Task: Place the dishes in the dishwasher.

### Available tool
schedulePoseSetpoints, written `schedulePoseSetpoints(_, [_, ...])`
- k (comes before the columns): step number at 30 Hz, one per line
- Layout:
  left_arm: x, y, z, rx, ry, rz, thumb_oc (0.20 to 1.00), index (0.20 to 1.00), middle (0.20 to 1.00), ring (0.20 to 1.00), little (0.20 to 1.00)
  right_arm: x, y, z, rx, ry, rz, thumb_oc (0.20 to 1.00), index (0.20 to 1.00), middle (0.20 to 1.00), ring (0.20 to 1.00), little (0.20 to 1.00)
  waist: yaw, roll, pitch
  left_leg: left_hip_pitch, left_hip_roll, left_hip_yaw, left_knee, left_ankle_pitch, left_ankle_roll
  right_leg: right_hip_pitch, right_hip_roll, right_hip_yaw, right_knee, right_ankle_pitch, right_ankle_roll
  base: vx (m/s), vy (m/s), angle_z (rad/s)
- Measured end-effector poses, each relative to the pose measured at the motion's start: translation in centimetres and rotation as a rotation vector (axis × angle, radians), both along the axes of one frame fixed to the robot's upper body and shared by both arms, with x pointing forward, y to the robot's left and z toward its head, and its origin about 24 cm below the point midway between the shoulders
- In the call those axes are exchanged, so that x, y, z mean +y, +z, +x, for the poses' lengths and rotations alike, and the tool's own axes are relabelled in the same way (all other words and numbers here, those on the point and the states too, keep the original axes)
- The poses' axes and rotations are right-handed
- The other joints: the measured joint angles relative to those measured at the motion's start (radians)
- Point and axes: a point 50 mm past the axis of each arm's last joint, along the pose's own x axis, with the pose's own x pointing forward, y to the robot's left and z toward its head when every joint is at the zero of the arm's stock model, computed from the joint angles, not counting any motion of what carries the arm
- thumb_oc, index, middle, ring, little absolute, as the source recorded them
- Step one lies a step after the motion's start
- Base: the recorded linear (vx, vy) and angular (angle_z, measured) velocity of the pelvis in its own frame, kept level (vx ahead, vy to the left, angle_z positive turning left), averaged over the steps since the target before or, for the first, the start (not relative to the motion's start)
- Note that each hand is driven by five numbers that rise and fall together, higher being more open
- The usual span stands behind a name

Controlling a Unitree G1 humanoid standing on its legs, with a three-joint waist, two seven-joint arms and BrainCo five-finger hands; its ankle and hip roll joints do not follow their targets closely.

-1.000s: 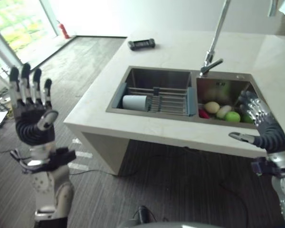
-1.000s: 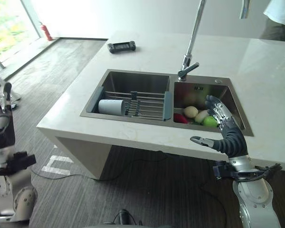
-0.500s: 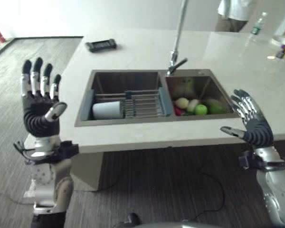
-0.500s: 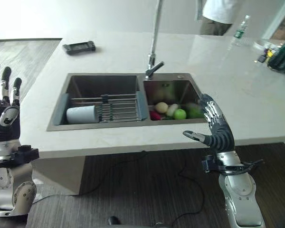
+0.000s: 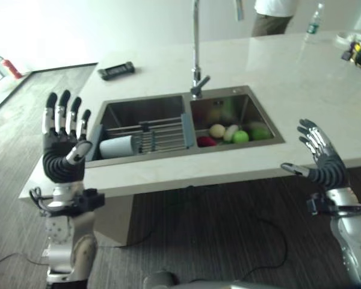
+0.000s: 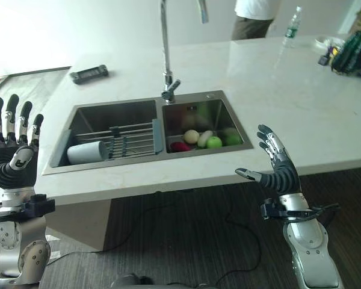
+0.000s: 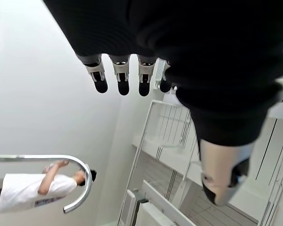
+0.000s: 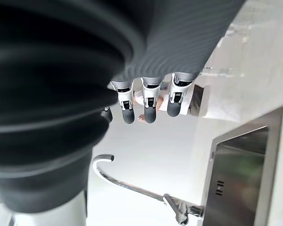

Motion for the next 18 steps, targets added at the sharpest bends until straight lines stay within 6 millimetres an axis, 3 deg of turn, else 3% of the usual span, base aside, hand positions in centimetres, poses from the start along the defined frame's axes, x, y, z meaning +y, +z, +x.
schedulePoseSetpoints(1, [0.0, 0.0, 0.1, -0.001, 0.002, -0.002, 1.000, 1.000, 1.000, 1.000, 1.000, -0.2, -0.1, 0.0, 0.008, 0.000, -0.002, 1.000, 1.000, 1.000, 1.000, 1.000, -0.004, 0.003, 0.001, 0.019, 0.013, -0.014, -0.096, 0.012, -0.019, 0.000, 0.007, 0.013, -0.014, 0.008, 0.000, 0.21, 0.391, -0.21])
schedulePoseSetpoints(3, [0.3, -0.4, 0.2, 0.001, 0.024, -0.019, 1.000, 1.000, 1.000, 1.000, 1.000, -0.8, -0.2, -0.1, 0.022, -0.005, -0.017, 1.000, 1.000, 1.000, 1.000, 1.000, 0.007, 0.015, 0.012, -0.002, 0.084, -0.092, -0.132, 0.040, -0.067, 0.005, 0.014, 0.043, -0.026, 0.014, 0.007, 0.21, 0.403, -0.30])
schedulePoseSetpoints(5, [0.4, -1.0, 0.3, 0.005, 0.038, -0.050, 1.000, 1.000, 1.000, 1.000, 1.000, -1.0, 0.1, 0.0, 0.021, -0.002, -0.035, 1.000, 1.000, 1.000, 1.000, 1.000, 0.007, 0.027, 0.018, -0.030, 0.131, -0.062, -0.116, 0.046, -0.065, 0.046, 0.002, 0.046, -0.049, 0.017, 0.033, 0.23, 0.527, -0.24])
schedulePoseSetpoints(7, [0.3, -1.1, 0.3, -0.005, 0.040, -0.064, 1.000, 1.000, 1.000, 1.000, 1.000, -1.1, 0.4, 0.0, 0.027, 0.020, -0.067, 1.000, 1.000, 1.000, 1.000, 1.000, 0.007, 0.038, 0.013, -0.034, 0.143, -0.054, -0.087, 0.047, -0.063, 0.081, -0.028, 0.058, -0.061, 0.006, 0.082, 0.19, 0.500, -0.33])
schedulePoseSetpoints(8, [0.3, -0.9, 0.3, -0.023, 0.041, -0.061, 1.000, 1.000, 1.000, 1.000, 1.000, -1.2, 0.6, 0.0, 0.020, 0.019, -0.071, 1.000, 1.000, 1.000, 1.000, 1.000, 0.008, 0.043, 0.010, -0.033, 0.135, -0.041, -0.074, 0.043, -0.055, 0.088, -0.051, 0.068, -0.060, -0.001, 0.096, 0.28, 0.638, -0.43])
schedulePoseSetpoints(9, [0.4, -0.6, 0.4, -0.034, 0.043, -0.053, 1.000, 1.000, 1.000, 1.000, 1.000, -1.0, 0.5, -0.3, 0.023, 0.027, -0.064, 1.000, 1.000, 1.000, 1.000, 1.000, 0.009, -0.001, -0.002, -0.015, 0.042, 0.007, -0.069, 0.119, -0.021, 0.101, -0.150, 0.083, -0.048, -0.011, 0.147, 0.28, 0.594, -0.40])
schedulePoseSetpoints(10, [0.2, 0.0, 0.8, -0.048, 0.028, -0.047, 1.000, 1.000, 1.000, 1.000, 1.000, -1.0, 0.7, -0.8, 0.019, 0.028, -0.052, 1.000, 1.000, 1.000, 1.000, 1.000, 0.029, -0.043, 0.005, -0.002, -0.028, -0.019, -0.065, 0.122, -0.004, 0.093, -0.211, 0.076, -0.003, 0.009, 0.161, 0.32, 0.665, -0.06])
schedulePoseSetpoints(11, [0.0, 0.7, 1.4, -0.064, 0.009, -0.033, 1.000, 1.000, 1.000, 1.000, 1.000, -0.8, 0.6, -1.0, 0.012, 0.034, -0.010, 1.000, 1.000, 1.000, 1.000, 1.000, 0.029, -0.066, 0.002, 0.015, -0.071, -0.028, -0.082, 0.116, 0.042, 0.079, -0.249, 0.058, 0.049, 0.044, 0.156, 0.23, 0.429, 0.17])
schedulePoseSetpoints(13, [-0.1, 1.3, 1.6, -0.074, -0.005, -0.012, 1.000, 1.000, 1.000, 1.000, 1.000, -0.1, 0.9, -1.2, -0.021, 0.044, 0.033, 1.000, 1.000, 1.000, 1.000, 1.000, 0.055, -0.074, 0.002, 0.044, -0.106, -0.023, -0.100, 0.095, 0.090, 0.041, -0.285, 0.053, 0.141, 0.118, 0.183, 0.21, 0.364, 0.22])
schedulePoseSetpoints(14, [-0.2, 1.2, 1.7, -0.058, -0.015, -0.006, 1.000, 1.000, 1.000, 1.000, 1.000, 0.1, 1.0, -1.3, -0.028, 0.050, 0.036, 1.000, 1.000, 1.000, 1.000, 1.000, 0.072, -0.066, 0.006, 0.068, -0.123, -0.027, -0.114, 0.085, 0.106, -0.008, -0.312, 0.055, 0.253, 0.160, 0.199, 0.20, 0.236, 0.16])
schedulePoseSetpoints(15, [-0.2, 1.1, 1.8, -0.042, -0.021, -0.001, 1.000, 1.000, 1.000, 1.000, 1.000, 0.1, 0.9, -1.3, -0.025, 0.051, 0.037, 1.000, 1.000, 1.000, 1.000, 1.000, 0.079, -0.062, 0.006, 0.088, -0.134, -0.029, -0.126, 0.068, 0.131, -0.043, -0.321, 0.064, 0.327, 0.137, 0.223, 0.16, 0.155, 0.28])
schedulePoseSetpoints(16, [-0.2, 1.0, 1.8, -0.035, -0.024, 0.003, 1.000, 1.000, 1.000, 1.000, 1.000, 0.2, 0.9, -1.3, -0.019, 0.053, 0.038, 1.000, 1.000, 1.000, 1.000, 1.000, 0.083, -0.058, 0.009, 0.098, -0.139, -0.034, -0.126, 0.059, 0.142, -0.062, -0.302, 0.076, 0.349, 0.098, 0.226, 0.13, 0.105, 0.16])
schedulePoseSetpoints(18, [-0.1, 1.0, 1.8, -0.023, -0.022, 0.016, 1.000, 1.000, 1.000, 1.000, 1.000, 1.1, 0.7, -0.6, -0.012, 0.087, 0.054, 1.000, 1.000, 1.000, 1.000, 1.000, 0.105, -0.069, 0.002, 0.105, -0.143, -0.015, -0.126, 0.051, 0.145, -0.134, -0.245, 0.062, 0.337, 0.062, 0.207, 0.07, 0.016, -0.01])
